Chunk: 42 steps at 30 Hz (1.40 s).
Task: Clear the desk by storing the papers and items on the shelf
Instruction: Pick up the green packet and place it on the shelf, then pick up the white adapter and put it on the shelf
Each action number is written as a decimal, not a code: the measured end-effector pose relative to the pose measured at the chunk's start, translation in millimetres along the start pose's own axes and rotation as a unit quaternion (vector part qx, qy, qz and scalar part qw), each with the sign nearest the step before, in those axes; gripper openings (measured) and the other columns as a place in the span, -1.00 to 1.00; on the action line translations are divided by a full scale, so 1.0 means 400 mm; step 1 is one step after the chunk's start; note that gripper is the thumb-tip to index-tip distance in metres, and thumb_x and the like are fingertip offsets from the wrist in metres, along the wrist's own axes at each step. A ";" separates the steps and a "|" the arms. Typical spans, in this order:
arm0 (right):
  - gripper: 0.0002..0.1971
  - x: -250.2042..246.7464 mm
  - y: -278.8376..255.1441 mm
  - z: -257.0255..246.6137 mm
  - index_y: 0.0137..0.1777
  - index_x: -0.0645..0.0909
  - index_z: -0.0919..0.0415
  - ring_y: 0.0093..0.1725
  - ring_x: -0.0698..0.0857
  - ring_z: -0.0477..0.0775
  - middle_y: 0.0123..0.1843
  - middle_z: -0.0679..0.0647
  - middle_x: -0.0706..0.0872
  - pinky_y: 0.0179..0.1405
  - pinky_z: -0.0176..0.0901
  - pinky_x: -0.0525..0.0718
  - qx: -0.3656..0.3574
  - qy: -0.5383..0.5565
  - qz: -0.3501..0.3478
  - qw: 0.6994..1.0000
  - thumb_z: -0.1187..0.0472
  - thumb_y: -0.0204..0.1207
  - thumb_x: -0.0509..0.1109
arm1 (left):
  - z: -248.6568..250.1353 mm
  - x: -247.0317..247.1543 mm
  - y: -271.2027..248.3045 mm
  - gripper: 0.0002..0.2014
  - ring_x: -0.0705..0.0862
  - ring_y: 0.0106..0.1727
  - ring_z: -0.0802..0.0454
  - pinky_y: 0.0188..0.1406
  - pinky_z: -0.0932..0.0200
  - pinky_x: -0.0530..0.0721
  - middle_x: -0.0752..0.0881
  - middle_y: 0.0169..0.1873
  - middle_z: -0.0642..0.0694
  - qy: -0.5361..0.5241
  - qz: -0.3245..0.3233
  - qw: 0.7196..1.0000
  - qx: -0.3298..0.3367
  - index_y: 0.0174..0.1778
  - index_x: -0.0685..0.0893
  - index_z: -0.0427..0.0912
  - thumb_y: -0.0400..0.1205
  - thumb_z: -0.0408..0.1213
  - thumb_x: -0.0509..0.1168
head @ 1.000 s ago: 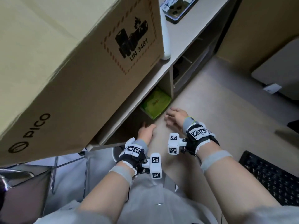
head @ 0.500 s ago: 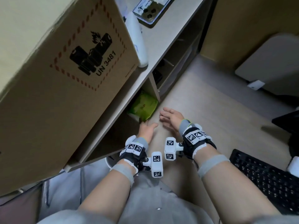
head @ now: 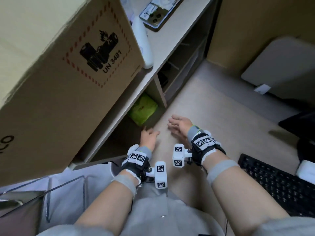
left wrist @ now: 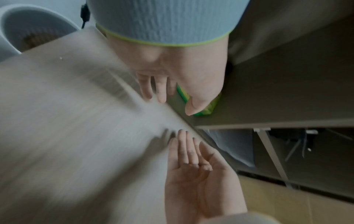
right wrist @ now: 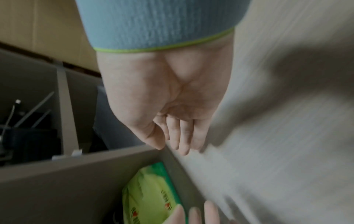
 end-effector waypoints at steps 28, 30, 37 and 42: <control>-0.34 -1.374 -0.607 0.154 0.57 0.23 0.16 0.56 0.26 0.29 0.61 0.24 0.27 0.50 0.19 0.26 0.116 -0.086 0.532 0.835 -0.01 0.52 0.32 | -0.109 0.980 -0.637 -0.83 0.71 -0.28 0.18 -0.15 0.26 0.67 0.74 -0.07 -0.17 0.249 -0.280 0.919 0.125 0.14 0.63 -0.15 0.65 -0.36 0.27; -0.29 -1.397 -0.618 0.154 0.58 0.22 0.18 0.53 0.28 0.31 0.62 0.25 0.26 0.49 0.22 0.24 0.136 -0.068 0.567 0.810 -0.10 0.51 0.32 | -0.109 0.990 -0.627 -0.85 0.73 -0.28 0.17 -0.35 0.35 0.65 0.72 -0.15 -0.17 0.237 -0.268 0.927 0.109 0.12 0.61 -0.14 0.67 -0.38 0.25; -0.83 -1.463 -0.614 0.126 0.05 0.76 0.02 -0.05 0.77 0.27 0.03 0.18 0.81 -0.07 -0.03 0.76 -0.008 0.029 0.582 0.813 0.14 0.54 0.37 | -0.118 1.043 -0.649 -0.60 0.75 0.03 0.00 0.04 0.17 0.70 0.70 0.18 -0.23 0.255 -0.295 0.914 0.116 0.39 0.52 -0.29 0.64 -0.34 0.37; -0.82 -1.330 -0.590 0.069 0.09 0.62 0.14 -0.34 0.68 0.05 0.02 0.18 0.74 -0.59 -0.34 0.63 -0.138 0.150 0.410 0.889 0.34 0.54 0.44 | -0.136 1.059 -0.683 -0.06 0.44 0.50 -0.07 0.36 0.18 0.41 0.36 0.57 -0.10 0.349 -0.360 0.843 0.196 0.68 0.18 -0.09 0.44 -0.41 0.55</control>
Point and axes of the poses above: each hand's wrist, its own y-axis towards the middle knuckle, its own x-axis out of the palm, z = x × y, the point moved 8 cm from there along y, towards the middle knuckle
